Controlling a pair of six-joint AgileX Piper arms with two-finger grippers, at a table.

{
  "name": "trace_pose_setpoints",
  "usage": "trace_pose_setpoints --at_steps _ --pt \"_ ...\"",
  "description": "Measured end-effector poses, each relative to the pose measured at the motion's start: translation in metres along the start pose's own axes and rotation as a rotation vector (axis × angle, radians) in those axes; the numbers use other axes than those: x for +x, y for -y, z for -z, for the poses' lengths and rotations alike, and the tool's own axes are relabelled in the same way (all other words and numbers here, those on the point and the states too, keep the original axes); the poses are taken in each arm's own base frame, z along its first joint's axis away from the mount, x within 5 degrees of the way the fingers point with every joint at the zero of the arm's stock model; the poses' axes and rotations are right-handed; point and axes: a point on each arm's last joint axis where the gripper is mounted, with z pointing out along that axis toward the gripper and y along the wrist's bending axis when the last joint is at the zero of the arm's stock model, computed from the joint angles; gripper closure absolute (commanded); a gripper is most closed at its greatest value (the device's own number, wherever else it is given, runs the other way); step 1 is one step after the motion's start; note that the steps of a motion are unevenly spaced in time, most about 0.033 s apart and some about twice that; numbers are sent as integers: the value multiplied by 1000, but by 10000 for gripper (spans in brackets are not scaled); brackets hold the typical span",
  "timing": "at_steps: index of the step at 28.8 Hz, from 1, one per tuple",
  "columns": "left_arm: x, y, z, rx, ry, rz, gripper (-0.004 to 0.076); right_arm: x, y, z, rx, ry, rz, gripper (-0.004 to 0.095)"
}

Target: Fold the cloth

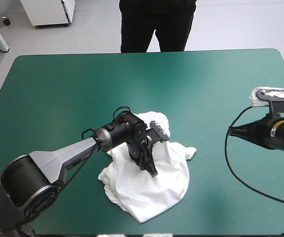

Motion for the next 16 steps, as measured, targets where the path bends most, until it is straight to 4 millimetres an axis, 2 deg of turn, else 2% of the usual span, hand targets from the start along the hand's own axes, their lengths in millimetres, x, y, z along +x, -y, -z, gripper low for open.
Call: trace_pose_setpoints --at_steps 1,3,7,9,12,16 --pt "-5 12 -1 24 3 -18 733 0 0 0 1 0 -2 910" --pt "-11 23 0 45 14 -36 733 0 0 0 1 0 -3 910" --pt "-16 29 2 57 33 -44 730 0 0 0 0 0 -14 910" --pt "-16 29 3 52 37 -44 701 0 0 0 -2 -1 -18 910" --pt "-17 29 4 53 37 -44 595 0 -1 0 -9 -4 -24 910" --pt "-20 29 14 61 22 -50 364 0 -1 0 -12 -5 -25 910"
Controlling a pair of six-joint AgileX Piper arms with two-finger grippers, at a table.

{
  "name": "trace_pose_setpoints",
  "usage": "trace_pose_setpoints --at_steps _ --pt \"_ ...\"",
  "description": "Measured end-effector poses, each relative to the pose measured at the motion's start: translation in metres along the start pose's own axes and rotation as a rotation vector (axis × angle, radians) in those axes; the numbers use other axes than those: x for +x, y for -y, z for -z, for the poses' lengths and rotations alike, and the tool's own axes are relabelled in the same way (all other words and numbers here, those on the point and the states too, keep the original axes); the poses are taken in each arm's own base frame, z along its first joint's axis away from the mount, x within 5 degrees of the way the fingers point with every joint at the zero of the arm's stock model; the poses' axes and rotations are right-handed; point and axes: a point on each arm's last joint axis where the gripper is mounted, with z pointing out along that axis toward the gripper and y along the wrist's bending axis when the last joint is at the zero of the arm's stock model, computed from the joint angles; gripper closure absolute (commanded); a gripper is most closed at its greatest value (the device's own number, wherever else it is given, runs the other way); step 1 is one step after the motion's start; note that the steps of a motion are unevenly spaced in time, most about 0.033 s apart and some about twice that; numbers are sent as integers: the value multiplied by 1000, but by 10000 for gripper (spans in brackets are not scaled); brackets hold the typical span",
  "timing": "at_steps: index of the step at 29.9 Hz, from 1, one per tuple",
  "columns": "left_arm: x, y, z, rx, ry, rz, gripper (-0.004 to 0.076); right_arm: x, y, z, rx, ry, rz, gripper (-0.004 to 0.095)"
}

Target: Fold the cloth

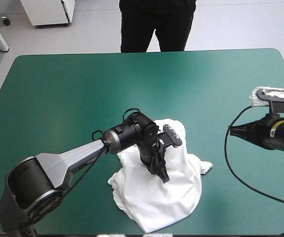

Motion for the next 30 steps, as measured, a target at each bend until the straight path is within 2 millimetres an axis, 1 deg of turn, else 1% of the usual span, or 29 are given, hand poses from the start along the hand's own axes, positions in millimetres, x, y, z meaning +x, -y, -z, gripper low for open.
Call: trace_pose_setpoints --at_steps 1,2,3,4,8,10,13,15,19,25,27,29,30 --pt "-2 0 5 -3 1 -2 309 0 0 0 -1 0 0 910" --pt "-5 0 11 -10 6 1 272 0 0 0 -2 -1 -1 910" --pt "-8 -1 17 -20 14 5 241 0 0 0 -3 -1 -1 910" --pt "-12 -2 24 -35 29 10 227 0 0 0 -4 -2 -1 910" --pt "-26 -7 57 -124 93 21 230 0 -1 0 -11 -5 -5 910" --pt "-30 -11 70 -179 120 25 230 1 -1 0 -13 -6 -6 910" --pt "-28 -21 84 -208 153 81 230 1 -2 0 -19 -8 -8 910" --pt "-21 -34 94 -216 168 131 230 1 -2 0 -20 -8 -8 910" --pt "-1 -61 124 -252 223 224 230 1 -2 0 -21 -9 -8 910" --pt "42 -103 171 -295 321 403 230 1 -2 0 -24 -10 -9 910" --pt "56 -111 181 -301 343 448 230 1 -2 0 -25 -11 -9 910" --pt "71 -114 184 -307 336 487 230 1 -2 0 -25 -11 -4 910" --pt "77 -115 181 -304 321 499 230 1 -2 0 -25 -11 -1 910"
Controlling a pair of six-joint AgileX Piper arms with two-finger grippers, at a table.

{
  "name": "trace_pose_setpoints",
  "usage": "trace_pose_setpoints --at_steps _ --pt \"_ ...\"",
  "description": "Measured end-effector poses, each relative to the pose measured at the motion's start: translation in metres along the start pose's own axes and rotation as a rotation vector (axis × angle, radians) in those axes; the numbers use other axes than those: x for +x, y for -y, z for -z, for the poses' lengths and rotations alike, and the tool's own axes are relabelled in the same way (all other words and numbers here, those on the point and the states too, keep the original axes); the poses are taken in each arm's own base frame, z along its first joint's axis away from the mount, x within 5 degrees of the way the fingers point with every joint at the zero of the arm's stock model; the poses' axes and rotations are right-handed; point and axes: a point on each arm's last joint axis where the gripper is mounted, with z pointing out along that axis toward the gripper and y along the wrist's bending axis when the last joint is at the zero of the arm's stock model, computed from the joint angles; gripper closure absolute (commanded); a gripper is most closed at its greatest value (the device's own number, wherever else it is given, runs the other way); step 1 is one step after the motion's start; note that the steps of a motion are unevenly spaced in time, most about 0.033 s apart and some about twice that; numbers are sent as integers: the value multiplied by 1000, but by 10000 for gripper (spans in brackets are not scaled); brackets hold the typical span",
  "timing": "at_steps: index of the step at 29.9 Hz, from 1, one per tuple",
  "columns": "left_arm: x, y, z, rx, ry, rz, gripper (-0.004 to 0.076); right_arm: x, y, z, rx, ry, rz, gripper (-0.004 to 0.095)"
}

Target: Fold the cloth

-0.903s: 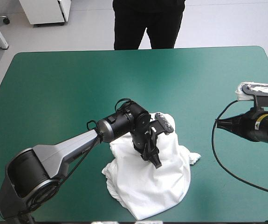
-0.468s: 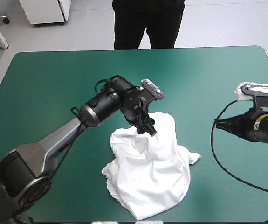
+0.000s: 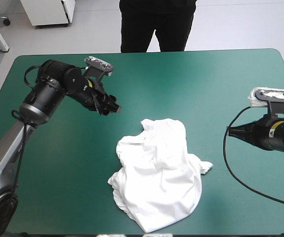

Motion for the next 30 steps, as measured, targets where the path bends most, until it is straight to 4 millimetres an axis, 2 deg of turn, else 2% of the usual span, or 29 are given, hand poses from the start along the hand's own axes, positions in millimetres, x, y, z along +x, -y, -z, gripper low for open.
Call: trace_pose_setpoints --at_steps 3,5,10,16,24,30 --pt "19 -2 -11 4 -70 13 230 0 0 0 0 0 6 910" --pt "30 0 -25 27 -133 23 230 0 0 0 0 0 6 910" --pt "46 4 -51 60 -178 43 230 0 0 0 0 0 7 910" --pt "47 9 -72 87 -197 40 230 0 0 0 0 0 7 910" --pt "47 30 -122 120 -301 -22 230 0 0 0 0 0 7 910" --pt "48 32 -152 122 -340 -24 230 0 0 0 0 0 7 910"
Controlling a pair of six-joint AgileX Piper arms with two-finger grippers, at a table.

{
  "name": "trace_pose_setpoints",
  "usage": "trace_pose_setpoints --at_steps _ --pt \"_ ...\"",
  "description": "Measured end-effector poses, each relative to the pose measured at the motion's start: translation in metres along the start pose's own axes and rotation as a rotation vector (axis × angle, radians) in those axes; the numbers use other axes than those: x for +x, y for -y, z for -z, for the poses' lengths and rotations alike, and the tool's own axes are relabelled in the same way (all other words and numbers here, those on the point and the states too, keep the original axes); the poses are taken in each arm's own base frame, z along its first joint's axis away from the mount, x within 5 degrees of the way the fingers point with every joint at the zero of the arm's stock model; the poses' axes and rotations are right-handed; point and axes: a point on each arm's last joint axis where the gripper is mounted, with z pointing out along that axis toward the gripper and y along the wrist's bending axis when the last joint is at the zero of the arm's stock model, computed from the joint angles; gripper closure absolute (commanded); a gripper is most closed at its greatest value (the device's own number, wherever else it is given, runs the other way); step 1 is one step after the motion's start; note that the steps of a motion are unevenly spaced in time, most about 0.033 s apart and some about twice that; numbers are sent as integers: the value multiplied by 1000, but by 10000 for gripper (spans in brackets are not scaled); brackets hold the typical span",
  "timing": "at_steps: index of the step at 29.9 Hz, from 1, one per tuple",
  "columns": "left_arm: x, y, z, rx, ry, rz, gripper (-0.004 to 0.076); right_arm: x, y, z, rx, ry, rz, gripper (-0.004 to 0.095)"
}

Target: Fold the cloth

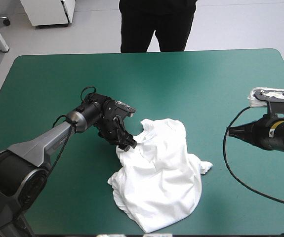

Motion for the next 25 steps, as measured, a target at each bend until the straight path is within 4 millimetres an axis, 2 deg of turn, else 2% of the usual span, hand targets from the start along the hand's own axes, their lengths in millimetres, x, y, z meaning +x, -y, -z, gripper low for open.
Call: trace_pose_setpoints --at_steps 5,7,9,12,16,19,21,23,25 --pt "-3 -2 -14 1 -28 1 233 0 0 0 0 0 0 910" --pt "-4 -2 -16 2 -36 1 272 0 0 0 0 0 0 910" --pt "-5 -2 -17 1 -47 -3 395 0 0 0 0 0 0 909" --pt "-5 -4 -19 -21 -58 -30 725 0 0 0 0 -1 0 871" --pt "-5 0 -20 -3 -56 -53 733 0 -4 -4 -29 -27 1 691" --pt "-6 2 -20 5 -56 -60 733 -1 -12 -13 -78 -75 11 467" --pt "-5 2 -20 7 -57 -61 733 -2 -17 -20 -108 -110 20 352" --pt "-5 2 -20 7 -57 -61 733 -4 -21 -29 -117 -143 25 318" --pt "-5 2 -20 8 -58 -63 733 -6 -23 -38 -111 -171 35 330"
